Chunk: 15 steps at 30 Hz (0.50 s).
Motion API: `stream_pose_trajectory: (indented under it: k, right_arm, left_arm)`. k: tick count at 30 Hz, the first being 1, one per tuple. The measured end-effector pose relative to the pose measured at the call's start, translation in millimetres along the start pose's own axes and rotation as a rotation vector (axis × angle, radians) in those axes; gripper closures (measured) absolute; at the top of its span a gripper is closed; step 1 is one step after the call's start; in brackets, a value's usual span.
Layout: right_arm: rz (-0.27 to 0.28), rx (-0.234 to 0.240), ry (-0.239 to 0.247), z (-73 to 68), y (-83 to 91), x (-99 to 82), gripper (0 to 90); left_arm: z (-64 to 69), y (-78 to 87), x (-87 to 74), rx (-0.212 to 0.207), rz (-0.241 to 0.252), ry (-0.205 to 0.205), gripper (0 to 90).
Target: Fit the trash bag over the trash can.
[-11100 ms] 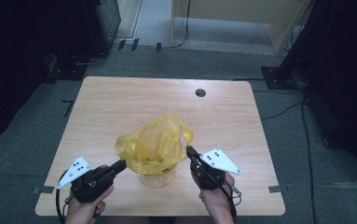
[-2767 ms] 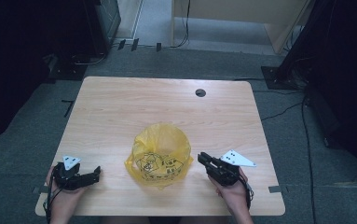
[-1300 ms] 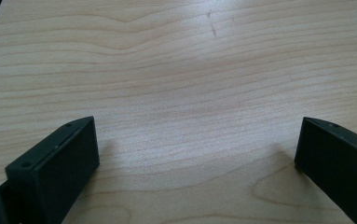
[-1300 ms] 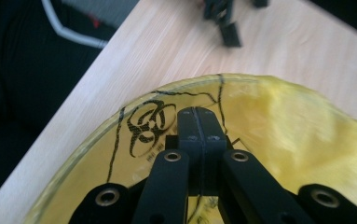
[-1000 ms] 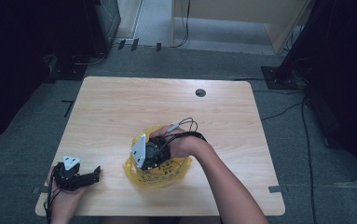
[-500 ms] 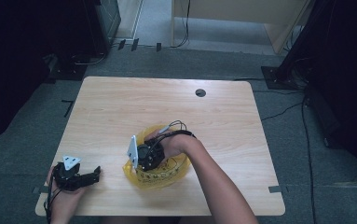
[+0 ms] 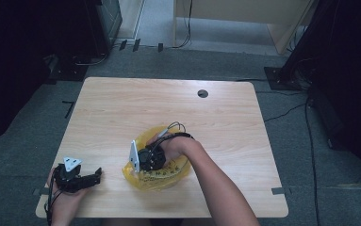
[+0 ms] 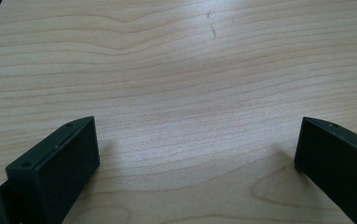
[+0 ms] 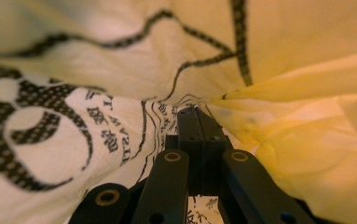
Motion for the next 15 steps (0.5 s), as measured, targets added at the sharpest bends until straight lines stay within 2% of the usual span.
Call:
stream_pose_trajectory:
  k: [3, 7, 13, 14, 15]
  right_arm:
    - [-0.009, -0.019, 0.007, -0.1, 5.9, 1.7, 90.0]
    - [-0.011, -0.060, 0.035, -2.7, 26.2, 8.4, 90.0]
    - [-0.012, -0.054, 0.048, -14.4, 40.4, 10.1, 90.0]
    - [0.005, -0.078, 0.062, -17.2, 47.6, 12.3, 90.0]
    - [0.005, -0.078, 0.062, -17.2, 47.6, 12.3, 90.0]
  left_arm:
    - [0.3, -0.2, 0.2, -0.001, 0.003, 0.004, 0.0]
    - [0.2, -0.1, 0.0, -0.001, 0.001, 0.003, 0.0]
    - [0.1, 0.0, 0.1, 0.000, 0.000, 0.002, 0.0]
    - [0.1, 0.0, 0.0, -0.001, 0.000, 0.002, 0.0]
    - [0.1, 0.0, 0.0, -0.001, 0.000, 0.002, 0.0]
Point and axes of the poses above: each handheld gripper's, and its own axes: y roughly backward along the jaws, x roughly out of its top, z roughly to its right, the point moved 8 cm from there along -y, roughly forward along the jaws, and after that the axes turned 10 degrees about y, right-handed, at the moved point
